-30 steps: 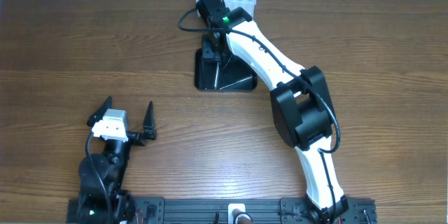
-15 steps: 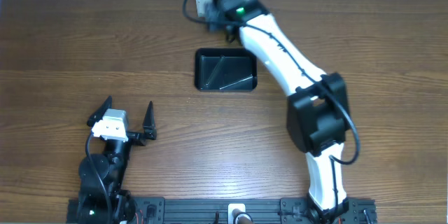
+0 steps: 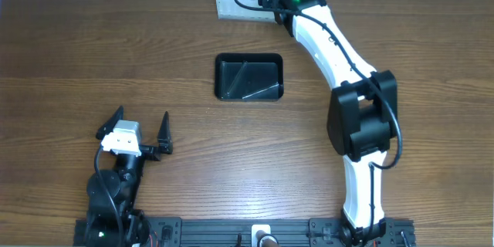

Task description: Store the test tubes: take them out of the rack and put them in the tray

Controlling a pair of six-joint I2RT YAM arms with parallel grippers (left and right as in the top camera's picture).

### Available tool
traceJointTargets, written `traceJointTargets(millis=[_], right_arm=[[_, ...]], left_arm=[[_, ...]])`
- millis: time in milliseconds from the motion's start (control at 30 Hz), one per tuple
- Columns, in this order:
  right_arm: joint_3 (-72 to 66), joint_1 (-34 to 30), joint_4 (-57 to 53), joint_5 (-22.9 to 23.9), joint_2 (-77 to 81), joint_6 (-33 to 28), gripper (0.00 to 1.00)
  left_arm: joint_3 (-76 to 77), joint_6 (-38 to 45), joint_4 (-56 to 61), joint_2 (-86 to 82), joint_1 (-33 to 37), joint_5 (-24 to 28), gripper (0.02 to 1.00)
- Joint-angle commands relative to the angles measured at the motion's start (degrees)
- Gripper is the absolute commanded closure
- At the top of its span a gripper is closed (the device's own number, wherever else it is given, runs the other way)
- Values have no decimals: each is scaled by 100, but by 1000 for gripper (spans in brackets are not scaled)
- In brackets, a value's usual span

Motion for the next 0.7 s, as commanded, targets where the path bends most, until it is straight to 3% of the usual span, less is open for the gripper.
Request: traceJointTargets(millis=[33, 167, 267, 333, 367, 400, 700], right_arm=[[7, -2, 96, 74, 229, 131, 277], [7, -39, 94, 72, 319, 348, 318], [7, -48, 96, 72, 326, 496, 406], [7, -48, 105, 72, 326, 595, 505], [7, -48, 125, 28, 326, 640, 630], [7, -48, 122, 13, 332, 660, 652], [4, -48, 96, -2, 387, 684, 678]], left_arm=[[-28, 66, -13, -46, 31, 35, 18], [-28, 66, -13, -46, 31, 35, 20], [-28, 66, -13, -46, 31, 35, 18], [-28, 66, -13, -46, 31, 35, 18], [-28, 66, -13, -46, 31, 35, 18], [-28, 66, -13, -46, 31, 37, 18], [-28, 66, -13, -46, 31, 35, 18]])
